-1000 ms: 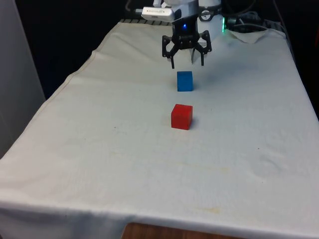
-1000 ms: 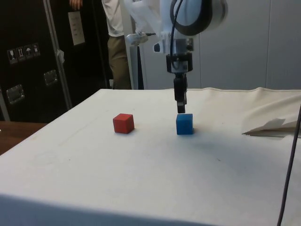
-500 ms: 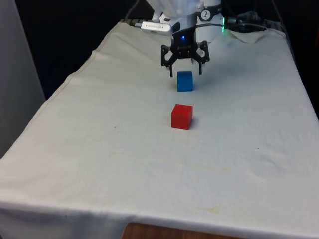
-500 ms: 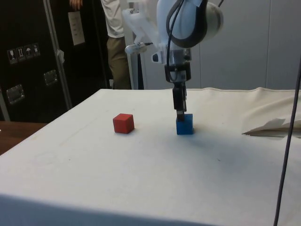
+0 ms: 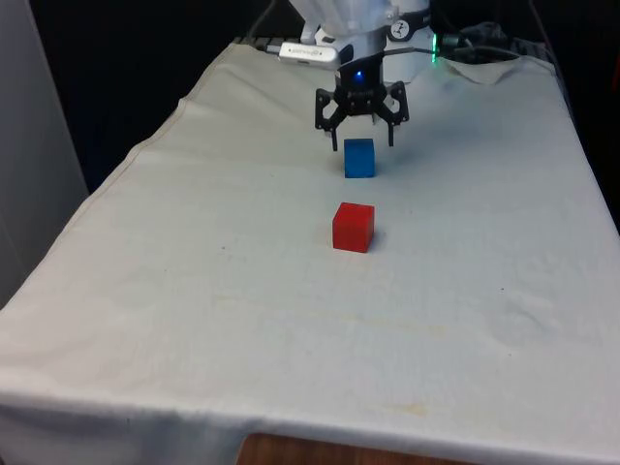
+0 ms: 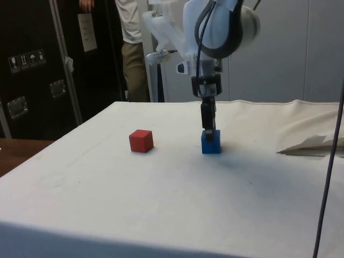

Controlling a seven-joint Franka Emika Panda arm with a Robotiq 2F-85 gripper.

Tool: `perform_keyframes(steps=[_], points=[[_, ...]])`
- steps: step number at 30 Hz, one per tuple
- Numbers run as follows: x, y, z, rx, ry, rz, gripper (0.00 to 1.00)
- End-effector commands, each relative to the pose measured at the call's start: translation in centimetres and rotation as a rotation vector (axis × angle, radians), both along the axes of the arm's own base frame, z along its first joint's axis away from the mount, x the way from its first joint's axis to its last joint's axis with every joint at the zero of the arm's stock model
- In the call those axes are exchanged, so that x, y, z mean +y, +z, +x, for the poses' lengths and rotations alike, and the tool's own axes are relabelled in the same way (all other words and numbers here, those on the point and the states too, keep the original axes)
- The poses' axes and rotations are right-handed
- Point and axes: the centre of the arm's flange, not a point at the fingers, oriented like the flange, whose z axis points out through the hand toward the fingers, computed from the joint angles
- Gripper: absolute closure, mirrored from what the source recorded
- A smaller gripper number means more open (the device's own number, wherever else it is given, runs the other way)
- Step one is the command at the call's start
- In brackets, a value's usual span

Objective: Stack the two cubes.

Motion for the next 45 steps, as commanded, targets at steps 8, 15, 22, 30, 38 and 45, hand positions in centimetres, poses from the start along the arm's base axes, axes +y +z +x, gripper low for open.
perform_keyframes(steps=[8,15,22,30,38,45], points=[[0.5,-0.7,-1.0,-0.041,0.003,-0.009,0.00],[0.3,-1.1,-1.1,-0.036,0.005,-0.020,0.00],[0.3,-1.4,-0.1,-0.037,0.002,-0.013,0.00],[0.2,-2.4,1.1,-0.031,-0.002,-0.016,0.00],[-0.1,-2.6,1.2,-0.027,0.000,-0.029,0.00],[-0.3,-2.5,1.1,-0.034,0.001,-0.028,0.00]])
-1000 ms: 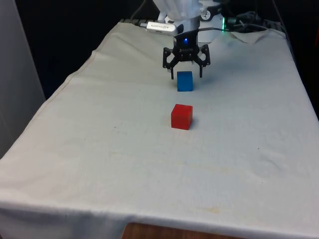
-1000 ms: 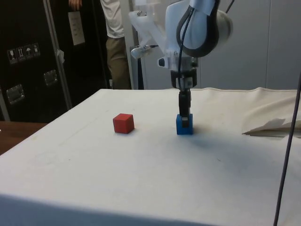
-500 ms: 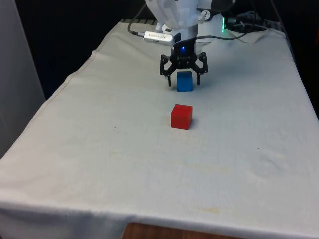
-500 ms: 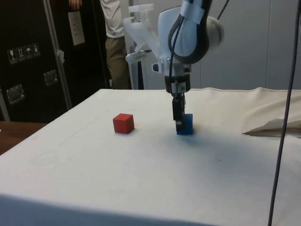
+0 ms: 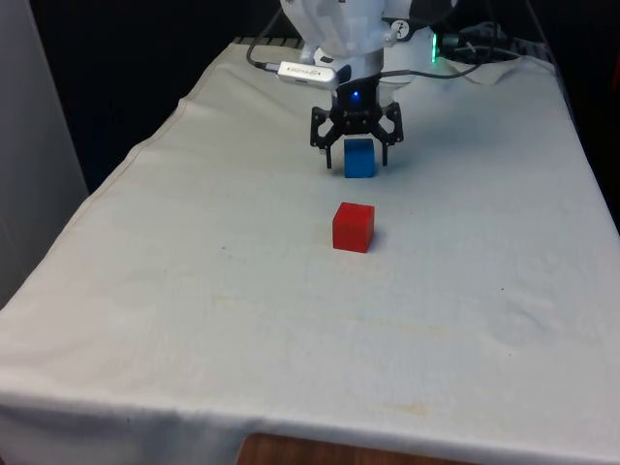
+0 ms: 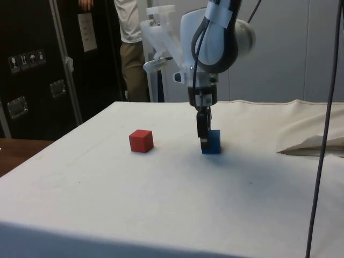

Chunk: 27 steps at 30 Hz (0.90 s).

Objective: Stack the two cubes.

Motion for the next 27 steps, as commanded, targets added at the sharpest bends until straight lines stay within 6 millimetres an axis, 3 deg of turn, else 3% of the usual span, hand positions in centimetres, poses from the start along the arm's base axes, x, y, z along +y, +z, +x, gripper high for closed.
perform_keyframes(steps=[1,5,6,7,8,15,23,27], points=[[0.0,0.3,-0.1,-0.011,0.001,0.006,0.00],[-0.2,0.2,-0.1,-0.009,0.000,0.004,0.00],[-0.3,0.2,-0.1,-0.010,-0.001,0.004,0.08],[-0.3,0.0,-0.1,-0.001,0.000,-0.001,0.22],[-0.3,0.2,-0.1,-0.010,0.000,0.003,0.22],[-0.4,0.2,-0.1,-0.008,-0.001,0.002,0.99],[-0.4,0.2,-0.1,-0.007,-0.002,0.002,0.98],[-0.5,1.1,0.9,-0.007,-0.002,0.006,0.98]])
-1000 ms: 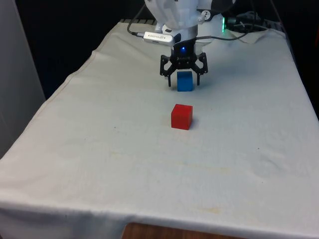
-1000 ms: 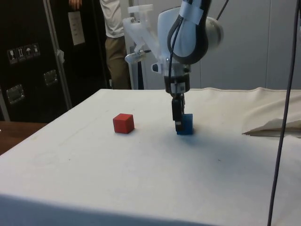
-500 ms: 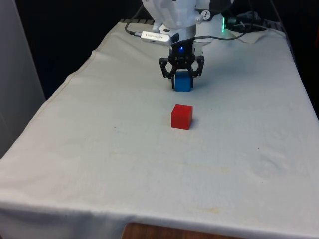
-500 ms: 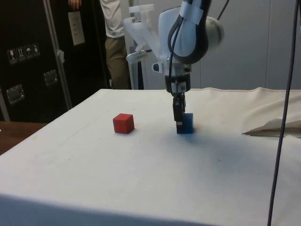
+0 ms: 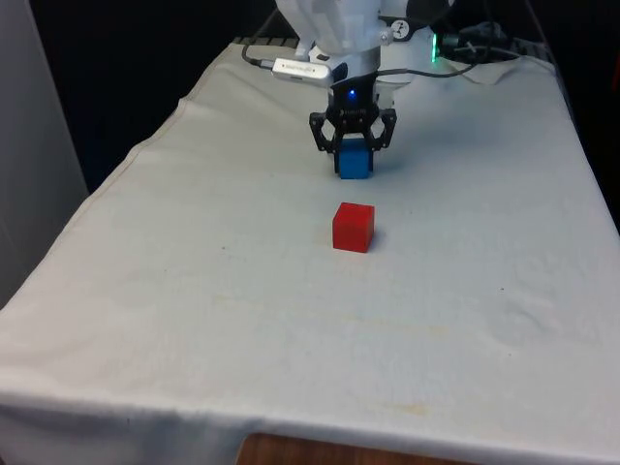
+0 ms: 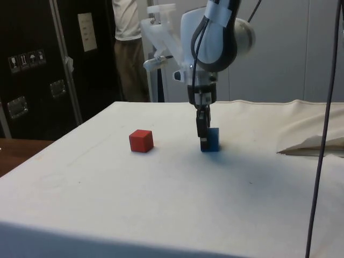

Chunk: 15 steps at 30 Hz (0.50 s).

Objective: Stack the two cubes.

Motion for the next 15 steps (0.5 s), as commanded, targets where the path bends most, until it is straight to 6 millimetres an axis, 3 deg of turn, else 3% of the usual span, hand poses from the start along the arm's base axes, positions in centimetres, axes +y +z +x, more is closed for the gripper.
perform_keyframes(steps=[1,15], points=[[0.0,0.3,0.3,-0.002,0.000,0.002,0.98],[-0.1,4.3,3.5,0.025,0.003,0.030,0.98]])
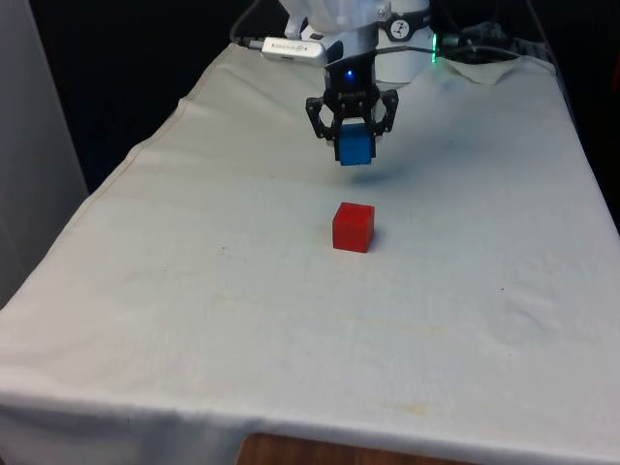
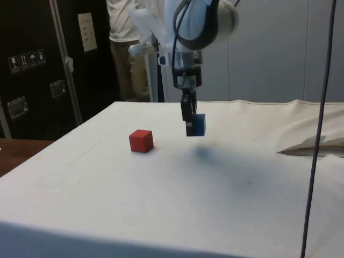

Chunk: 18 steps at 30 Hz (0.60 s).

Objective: Stack the two cubes.

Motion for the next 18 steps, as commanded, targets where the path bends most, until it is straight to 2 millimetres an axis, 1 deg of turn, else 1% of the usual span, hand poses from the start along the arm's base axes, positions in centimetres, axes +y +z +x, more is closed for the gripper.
perform_keyframes(steps=[1,2,5,13,14,18], points=[[-0.1,0.3,0.2,0.013,-0.002,-0.006,0.98],[-0.1,0.8,0.7,0.014,0.000,-0.002,0.98],[0.0,1.2,1.1,0.010,0.002,0.011,0.98],[-0.1,3.6,2.9,0.036,0.005,0.016,0.98],[0.0,3.3,2.8,0.025,0.007,0.024,0.98],[-0.1,4.7,3.9,0.047,0.005,0.024,0.98]])
